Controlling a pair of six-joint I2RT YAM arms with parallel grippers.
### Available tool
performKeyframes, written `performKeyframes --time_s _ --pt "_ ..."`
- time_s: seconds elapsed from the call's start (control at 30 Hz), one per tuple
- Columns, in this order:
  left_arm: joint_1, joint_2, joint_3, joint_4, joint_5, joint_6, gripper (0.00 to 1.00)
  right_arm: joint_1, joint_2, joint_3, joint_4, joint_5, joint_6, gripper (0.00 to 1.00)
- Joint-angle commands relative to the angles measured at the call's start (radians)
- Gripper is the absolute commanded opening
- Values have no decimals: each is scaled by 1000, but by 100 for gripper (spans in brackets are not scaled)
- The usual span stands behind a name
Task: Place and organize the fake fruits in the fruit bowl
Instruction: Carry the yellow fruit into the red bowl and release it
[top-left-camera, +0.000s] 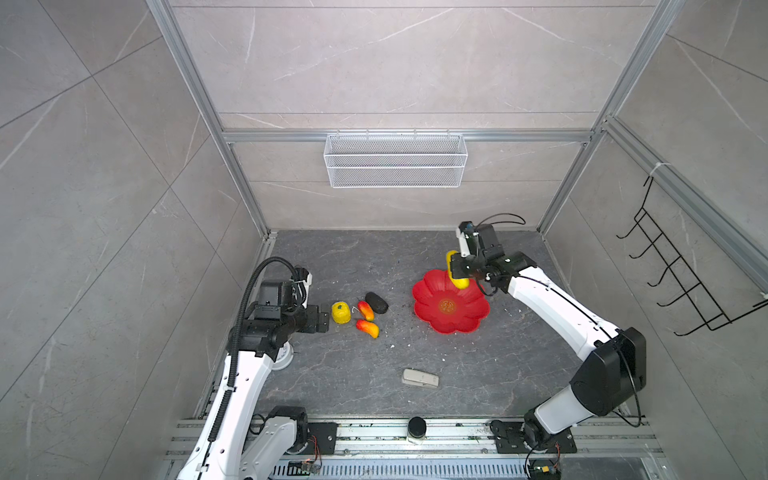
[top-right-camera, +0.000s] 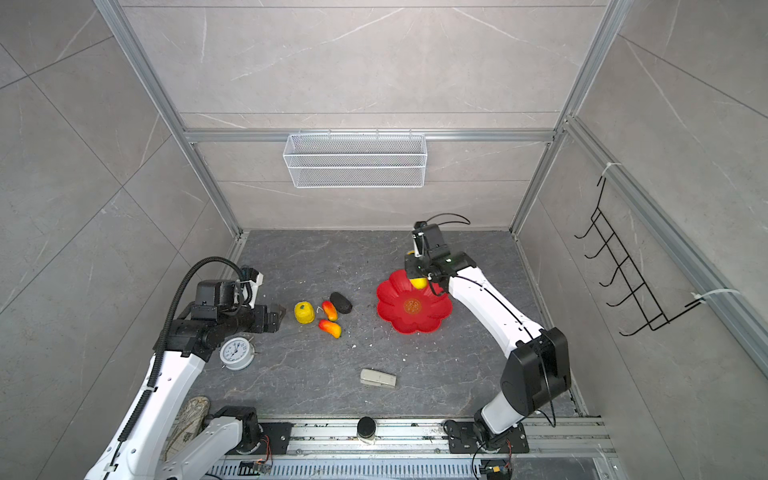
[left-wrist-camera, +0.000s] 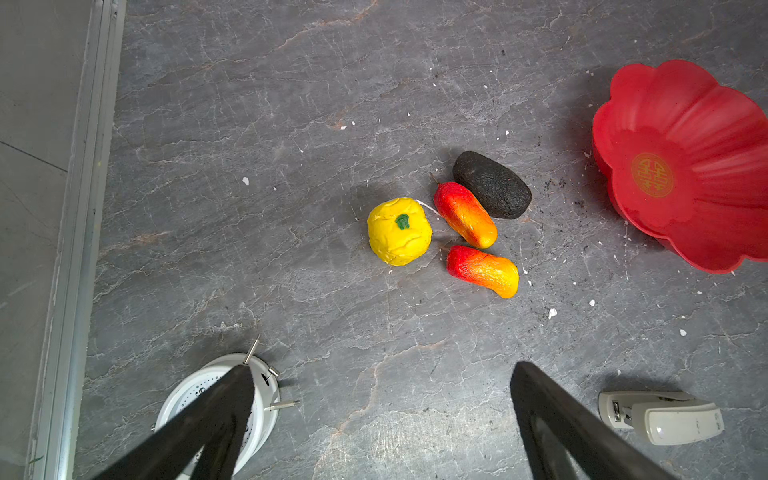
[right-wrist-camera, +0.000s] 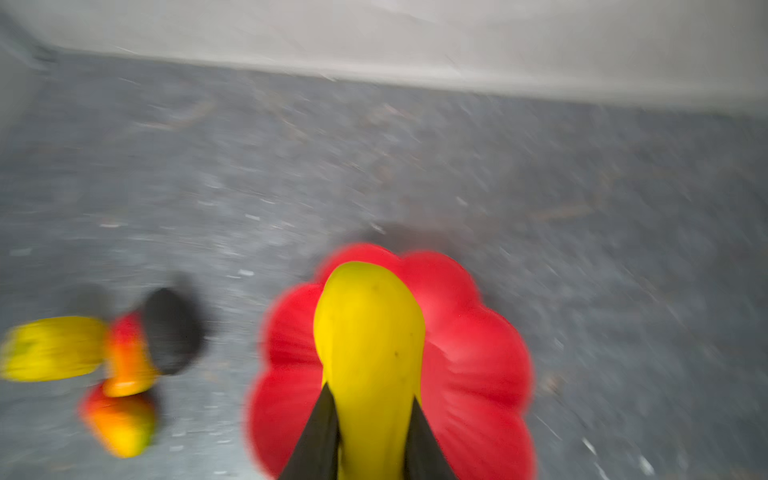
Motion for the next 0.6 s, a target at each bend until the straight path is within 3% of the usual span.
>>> performKeyframes --time_s 0.0,0.33,0.57 --pt "4 -12 14 31 46 19 100 -38 10 -130 26 -16 18 22" --pt "5 -18 10 37 63 13 100 -72 182 -173 142 -87 57 20" --pt "5 -21 10 39 68 14 100 -72 216 -173 162 -35 62 21"
